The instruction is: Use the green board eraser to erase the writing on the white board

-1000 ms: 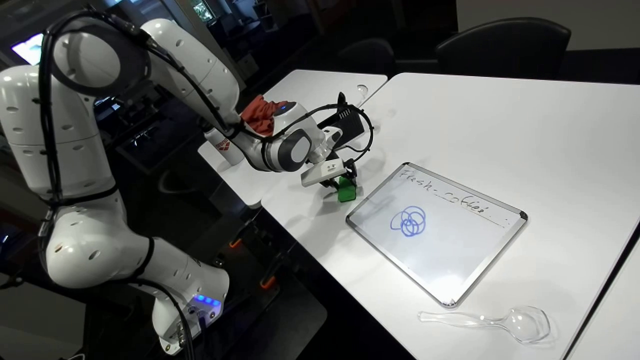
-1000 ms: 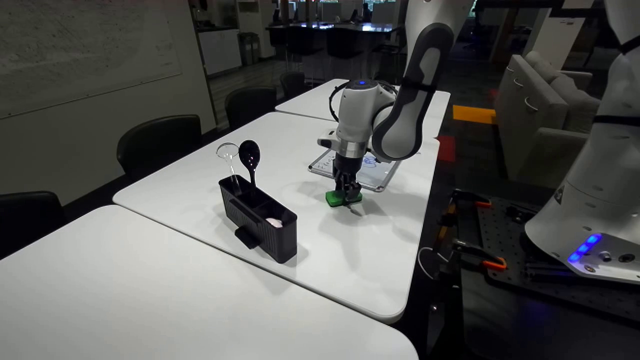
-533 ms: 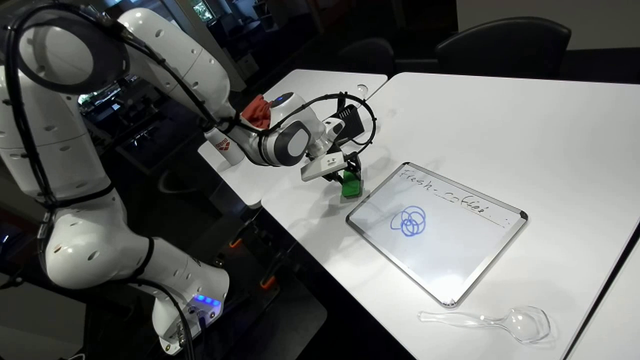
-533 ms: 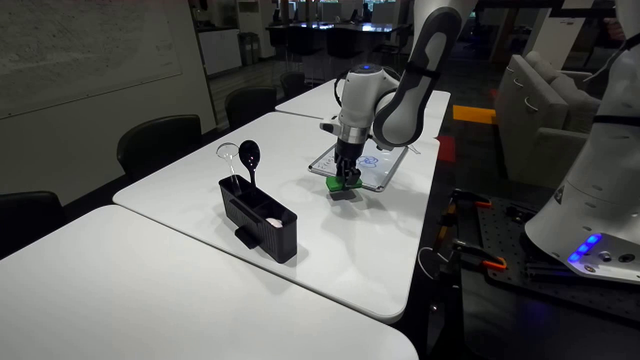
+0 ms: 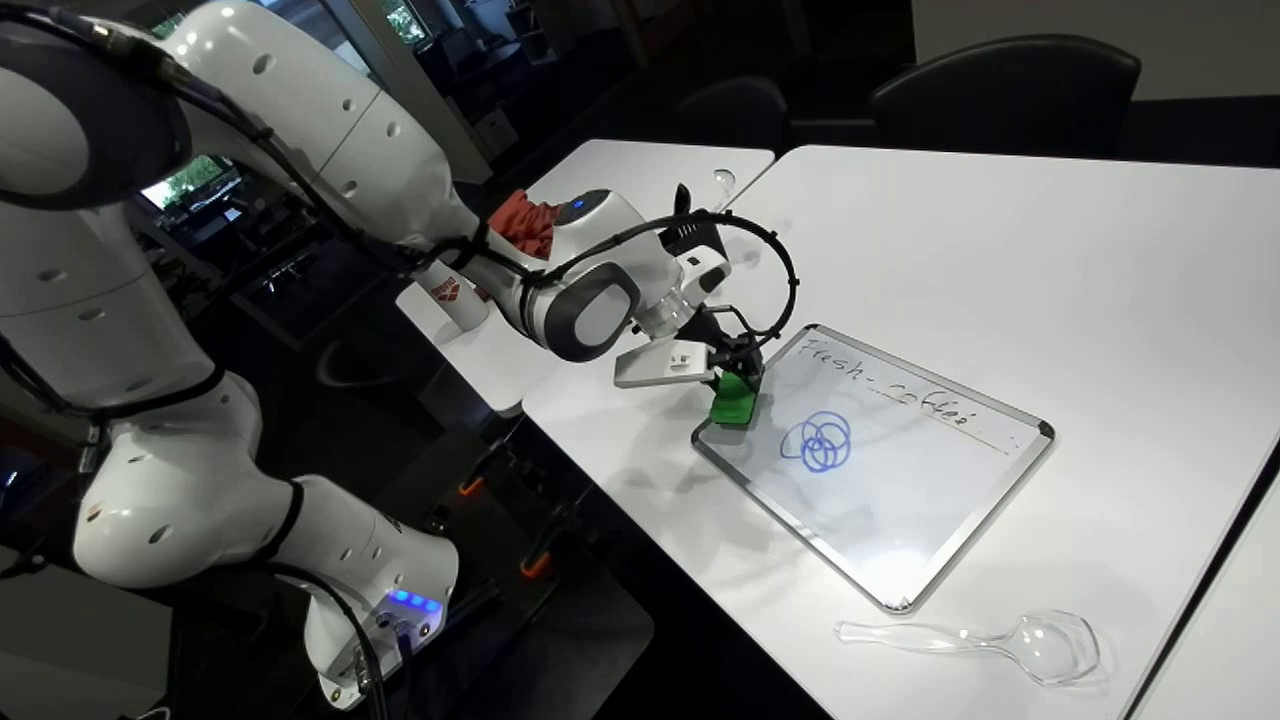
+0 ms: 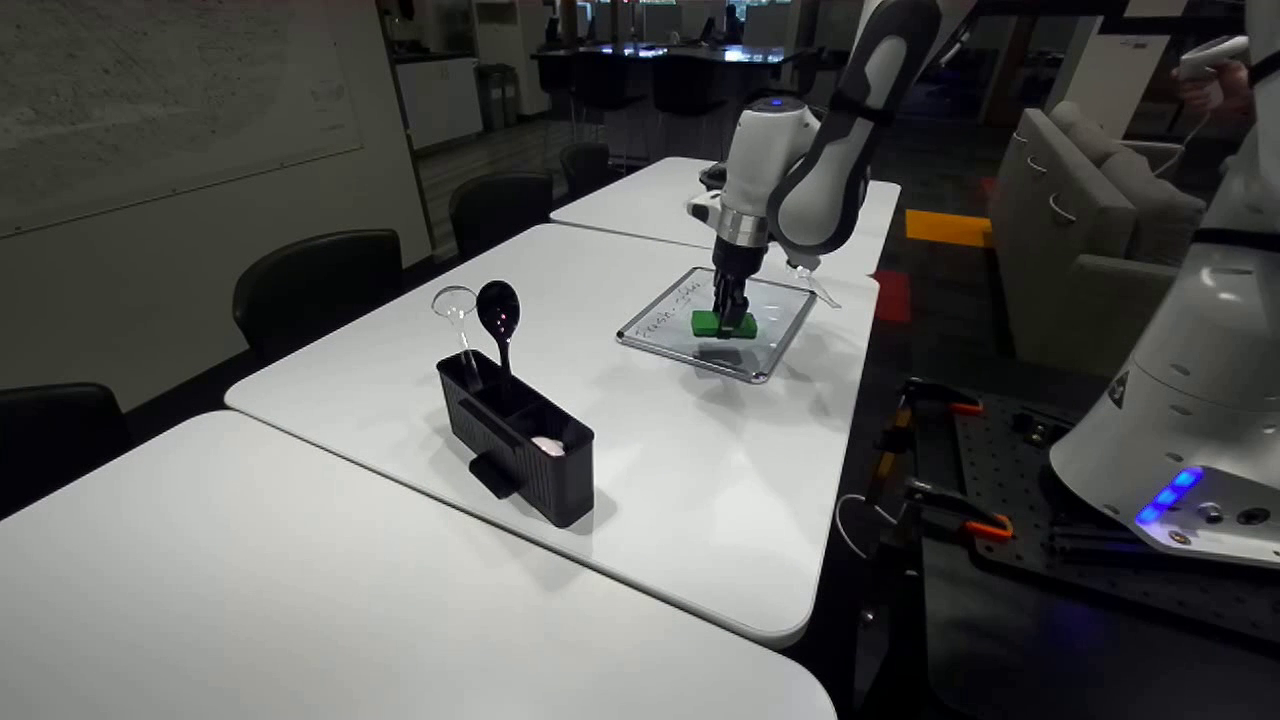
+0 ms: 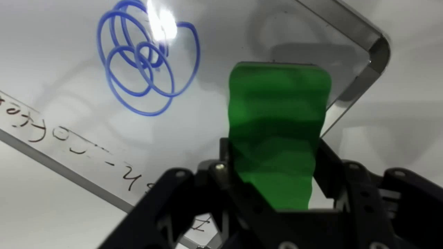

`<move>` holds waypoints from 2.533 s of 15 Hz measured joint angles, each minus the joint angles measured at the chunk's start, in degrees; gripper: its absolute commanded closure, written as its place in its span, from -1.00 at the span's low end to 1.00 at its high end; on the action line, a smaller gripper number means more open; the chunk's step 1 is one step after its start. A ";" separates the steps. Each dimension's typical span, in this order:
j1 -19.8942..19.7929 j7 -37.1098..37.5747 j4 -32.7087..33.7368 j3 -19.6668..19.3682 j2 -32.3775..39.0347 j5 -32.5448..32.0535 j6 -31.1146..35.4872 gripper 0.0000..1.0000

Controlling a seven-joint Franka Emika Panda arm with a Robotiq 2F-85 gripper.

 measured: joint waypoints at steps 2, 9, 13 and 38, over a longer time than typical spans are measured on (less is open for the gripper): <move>-3.25 -0.05 0.02 0.94 0.24 1.86 0.07 0.36; -10.46 -0.04 2.18 4.25 4.04 5.66 2.64 0.36; -14.97 -0.01 5.05 8.33 7.55 6.08 4.11 0.36; -23.86 -0.03 15.69 10.77 12.76 13.13 -5.96 0.36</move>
